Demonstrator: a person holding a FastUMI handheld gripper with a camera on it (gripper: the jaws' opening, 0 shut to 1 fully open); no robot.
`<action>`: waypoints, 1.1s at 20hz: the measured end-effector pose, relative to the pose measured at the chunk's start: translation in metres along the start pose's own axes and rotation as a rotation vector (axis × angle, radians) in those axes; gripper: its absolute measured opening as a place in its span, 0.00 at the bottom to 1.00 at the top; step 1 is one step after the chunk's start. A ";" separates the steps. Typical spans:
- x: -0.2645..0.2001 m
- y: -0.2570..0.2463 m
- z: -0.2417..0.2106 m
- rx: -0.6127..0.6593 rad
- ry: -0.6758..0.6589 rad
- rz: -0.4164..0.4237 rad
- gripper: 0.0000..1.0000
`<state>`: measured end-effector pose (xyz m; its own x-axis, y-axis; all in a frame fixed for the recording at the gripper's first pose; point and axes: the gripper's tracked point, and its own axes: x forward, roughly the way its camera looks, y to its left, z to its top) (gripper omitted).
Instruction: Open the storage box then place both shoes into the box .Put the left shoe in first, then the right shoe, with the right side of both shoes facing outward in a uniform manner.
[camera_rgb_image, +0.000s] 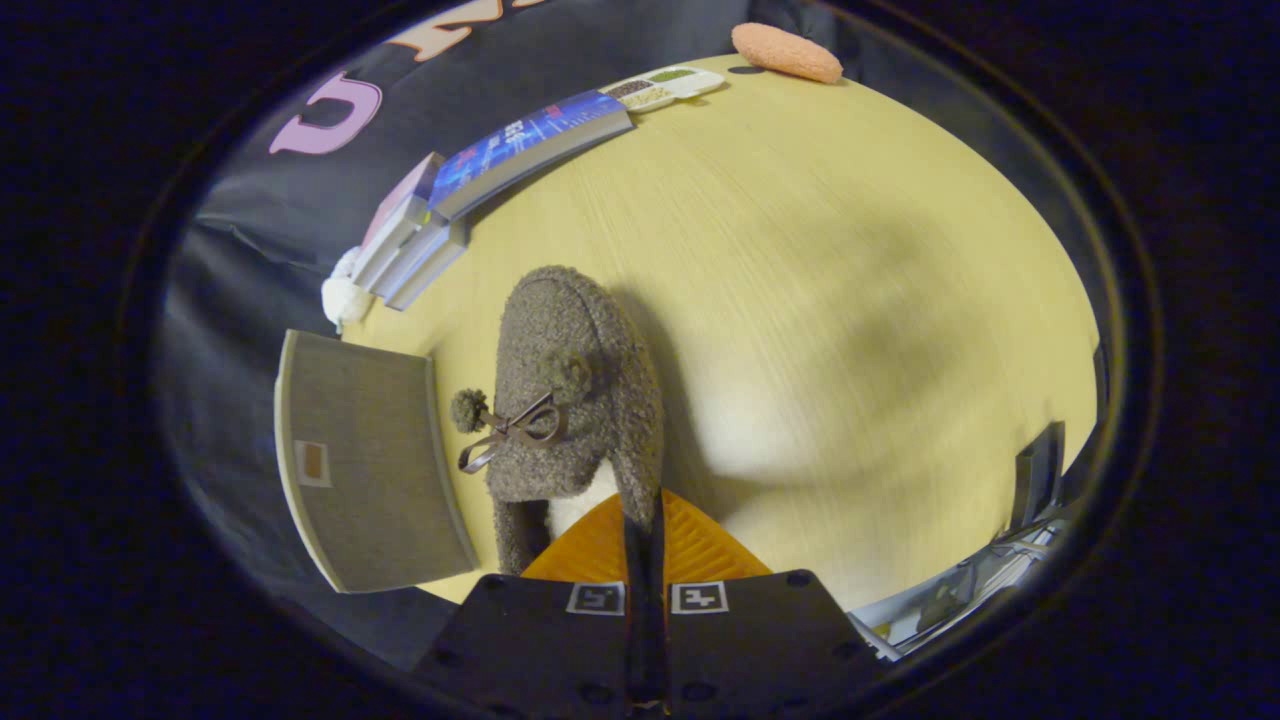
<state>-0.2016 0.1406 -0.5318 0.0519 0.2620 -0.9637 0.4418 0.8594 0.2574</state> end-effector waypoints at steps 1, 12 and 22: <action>-0.008 0.009 0.003 0.001 -0.006 0.019 0.03; -0.096 0.212 0.004 -0.039 -0.036 0.330 0.03; -0.060 0.286 -0.056 -0.120 0.020 0.286 0.03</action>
<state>-0.1290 0.3955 -0.3969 0.1406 0.5080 -0.8498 0.3033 0.7950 0.5254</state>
